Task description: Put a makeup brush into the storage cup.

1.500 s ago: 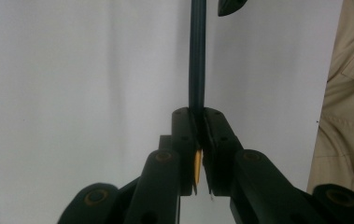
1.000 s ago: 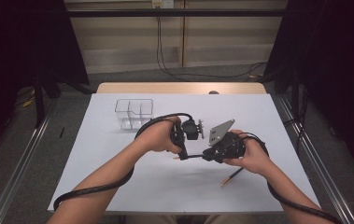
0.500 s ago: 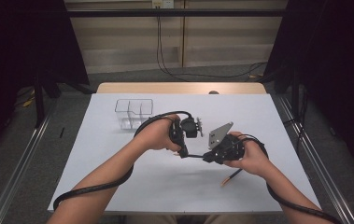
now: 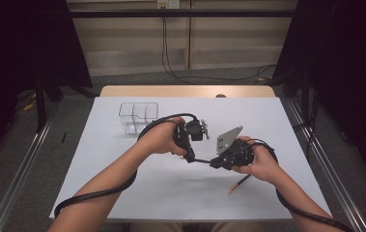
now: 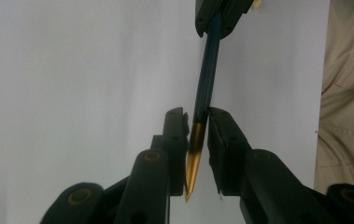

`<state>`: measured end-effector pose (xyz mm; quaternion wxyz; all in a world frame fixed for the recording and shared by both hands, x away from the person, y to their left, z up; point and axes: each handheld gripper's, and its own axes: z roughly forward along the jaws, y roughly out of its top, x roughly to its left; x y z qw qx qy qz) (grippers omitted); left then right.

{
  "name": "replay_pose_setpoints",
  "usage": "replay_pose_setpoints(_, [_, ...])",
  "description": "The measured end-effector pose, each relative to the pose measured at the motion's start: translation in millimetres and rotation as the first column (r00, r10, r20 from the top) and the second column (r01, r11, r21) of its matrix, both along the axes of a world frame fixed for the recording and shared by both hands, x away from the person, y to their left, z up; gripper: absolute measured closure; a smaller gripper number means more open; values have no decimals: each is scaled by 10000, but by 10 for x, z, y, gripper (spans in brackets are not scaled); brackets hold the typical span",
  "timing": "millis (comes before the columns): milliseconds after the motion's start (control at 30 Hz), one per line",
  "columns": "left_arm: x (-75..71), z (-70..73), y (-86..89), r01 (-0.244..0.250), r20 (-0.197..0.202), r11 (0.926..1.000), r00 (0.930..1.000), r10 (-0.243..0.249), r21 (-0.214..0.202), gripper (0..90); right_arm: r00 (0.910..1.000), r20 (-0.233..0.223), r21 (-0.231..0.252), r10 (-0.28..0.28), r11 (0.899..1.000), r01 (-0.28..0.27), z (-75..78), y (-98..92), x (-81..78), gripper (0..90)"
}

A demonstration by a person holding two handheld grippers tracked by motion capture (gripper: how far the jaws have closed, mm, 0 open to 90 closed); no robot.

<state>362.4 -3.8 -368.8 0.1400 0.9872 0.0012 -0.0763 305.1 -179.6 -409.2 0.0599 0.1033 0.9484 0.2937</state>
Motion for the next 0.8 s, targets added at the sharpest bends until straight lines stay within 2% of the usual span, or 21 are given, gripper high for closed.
replay_pose_setpoints(133, [5,16,22,-130,72,9999,9999,131,-72,698,10000,15,70,-58,10000,58,-5,-12,-2,851])
replay_pose_setpoints(400, [19,12,82,-580,55,9963,9983,585,-629,547,9999,-35,229,-136,9996,137,-33,-22,-6,850])
replay_pose_setpoints(467, [22,6,94,-540,21,9968,9985,543,-596,510,9999,-56,281,-155,9995,157,-35,-23,-5,851])
replay_pose_setpoints(600, [24,-12,123,-854,76,9942,9963,861,-656,402,9999,-33,313,-130,9994,131,-44,-28,1,850])
replay_pose_setpoints(700, [31,-14,151,-858,111,9939,9962,868,-690,340,9998,-62,347,-175,9992,177,-45,-31,-6,850])
replay_pose_setpoints(800, [38,-25,188,-1251,-101,9874,9921,1247,-968,241,9998,-89,478,-152,9987,156,-45,-37,-9,850])
